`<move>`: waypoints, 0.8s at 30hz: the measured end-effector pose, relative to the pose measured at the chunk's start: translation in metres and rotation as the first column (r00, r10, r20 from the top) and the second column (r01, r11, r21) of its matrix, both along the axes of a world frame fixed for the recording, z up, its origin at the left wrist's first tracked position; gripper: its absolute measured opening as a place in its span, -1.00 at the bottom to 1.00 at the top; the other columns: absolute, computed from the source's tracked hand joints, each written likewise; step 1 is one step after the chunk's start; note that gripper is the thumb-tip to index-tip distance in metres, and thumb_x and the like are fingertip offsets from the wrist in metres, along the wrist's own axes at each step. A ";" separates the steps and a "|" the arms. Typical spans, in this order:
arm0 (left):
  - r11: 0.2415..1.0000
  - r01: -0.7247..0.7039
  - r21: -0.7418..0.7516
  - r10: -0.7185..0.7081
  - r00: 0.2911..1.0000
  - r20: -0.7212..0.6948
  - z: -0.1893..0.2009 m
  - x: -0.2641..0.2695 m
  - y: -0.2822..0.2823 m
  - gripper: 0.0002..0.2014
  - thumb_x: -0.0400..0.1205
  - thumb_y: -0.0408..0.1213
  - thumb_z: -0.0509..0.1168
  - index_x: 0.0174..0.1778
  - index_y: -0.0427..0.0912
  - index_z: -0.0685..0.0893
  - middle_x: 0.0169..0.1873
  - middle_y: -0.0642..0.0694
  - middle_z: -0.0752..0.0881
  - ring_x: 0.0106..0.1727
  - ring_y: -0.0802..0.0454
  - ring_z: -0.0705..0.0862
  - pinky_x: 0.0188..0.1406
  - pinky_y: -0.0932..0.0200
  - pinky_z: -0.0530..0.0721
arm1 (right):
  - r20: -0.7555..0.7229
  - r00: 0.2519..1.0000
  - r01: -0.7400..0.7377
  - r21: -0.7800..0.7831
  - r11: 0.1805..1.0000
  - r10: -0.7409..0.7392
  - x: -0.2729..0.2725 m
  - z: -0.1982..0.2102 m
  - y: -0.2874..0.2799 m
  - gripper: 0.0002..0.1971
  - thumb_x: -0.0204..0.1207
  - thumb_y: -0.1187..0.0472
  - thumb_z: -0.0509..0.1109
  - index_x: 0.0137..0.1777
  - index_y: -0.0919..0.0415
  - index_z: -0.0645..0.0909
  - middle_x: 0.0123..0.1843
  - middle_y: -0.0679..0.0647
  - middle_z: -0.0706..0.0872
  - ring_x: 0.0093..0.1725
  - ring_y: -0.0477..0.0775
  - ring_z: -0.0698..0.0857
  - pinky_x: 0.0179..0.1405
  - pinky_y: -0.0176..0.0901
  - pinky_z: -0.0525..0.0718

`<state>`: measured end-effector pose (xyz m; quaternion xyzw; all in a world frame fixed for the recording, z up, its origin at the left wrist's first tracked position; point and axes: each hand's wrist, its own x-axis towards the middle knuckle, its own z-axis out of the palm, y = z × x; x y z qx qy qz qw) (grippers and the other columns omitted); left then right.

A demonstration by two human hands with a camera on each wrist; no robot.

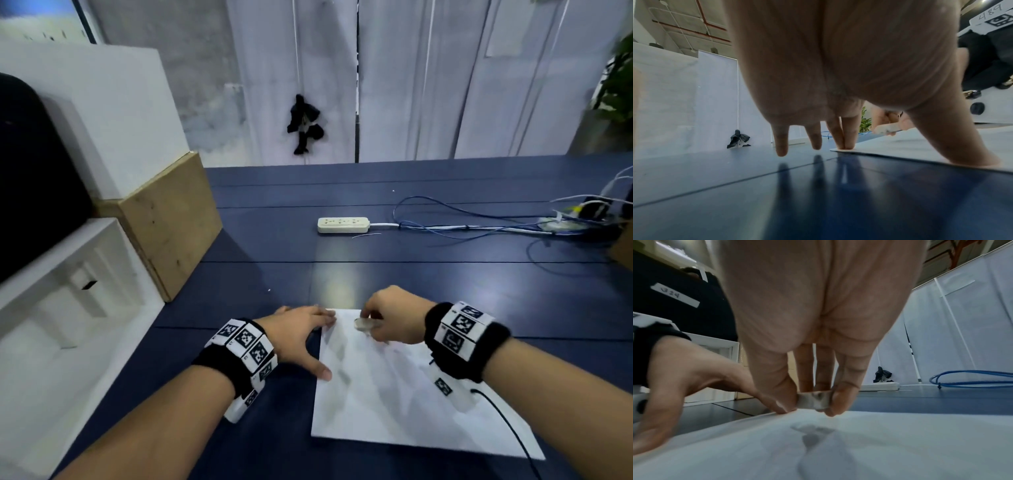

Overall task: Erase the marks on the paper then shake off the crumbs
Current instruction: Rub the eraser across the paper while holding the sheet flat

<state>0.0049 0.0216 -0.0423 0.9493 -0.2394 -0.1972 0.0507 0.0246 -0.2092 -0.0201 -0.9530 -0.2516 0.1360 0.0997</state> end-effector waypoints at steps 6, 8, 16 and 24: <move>1.000 -0.008 -0.003 0.007 0.995 -0.103 -0.003 0.003 0.003 0.18 0.39 0.36 0.47 0.77 0.03 -0.07 0.73 0.21 -0.13 0.74 0.06 -0.20 0.62 -0.51 -0.16 | 0.051 0.999 -0.005 -0.029 1.000 0.007 0.020 -0.005 0.018 -0.69 0.46 0.17 0.44 0.20 0.17 0.71 0.12 0.11 0.78 0.12 0.16 0.72 0.02 -0.14 0.64; 1.000 -0.015 -0.007 0.014 0.994 -0.108 -0.003 0.003 0.003 0.18 0.37 0.37 0.48 0.77 0.03 -0.06 0.73 0.22 -0.11 0.74 0.07 -0.18 0.62 -0.50 -0.13 | 0.059 0.998 -0.010 -0.012 1.000 0.011 0.022 -0.005 0.018 -0.68 0.43 0.19 0.45 0.20 0.15 0.72 0.12 0.10 0.79 0.13 0.15 0.72 0.07 -0.14 0.66; 0.999 -0.030 -0.018 0.028 0.996 -0.085 -0.006 0.007 0.003 0.20 0.32 0.37 0.51 0.76 0.04 0.00 0.73 0.22 -0.04 0.74 0.11 -0.11 0.65 -0.44 -0.05 | -0.075 0.980 -0.190 -0.059 0.980 0.185 0.005 -0.008 0.009 -0.65 0.24 0.10 0.46 0.07 0.00 0.78 -0.06 -0.04 0.82 -0.11 -0.03 0.71 -0.05 -0.11 0.73; 1.000 -0.028 0.004 0.028 0.998 -0.047 -0.004 0.012 0.001 0.20 0.23 0.42 0.52 0.72 0.00 0.17 0.70 0.19 0.12 0.71 0.10 0.08 0.64 -0.31 0.19 | 0.029 0.987 -0.161 0.017 0.987 0.161 0.022 -0.010 0.007 -0.67 0.31 0.17 0.48 0.10 0.08 0.78 0.01 0.00 0.77 0.00 0.07 0.70 0.00 -0.20 0.62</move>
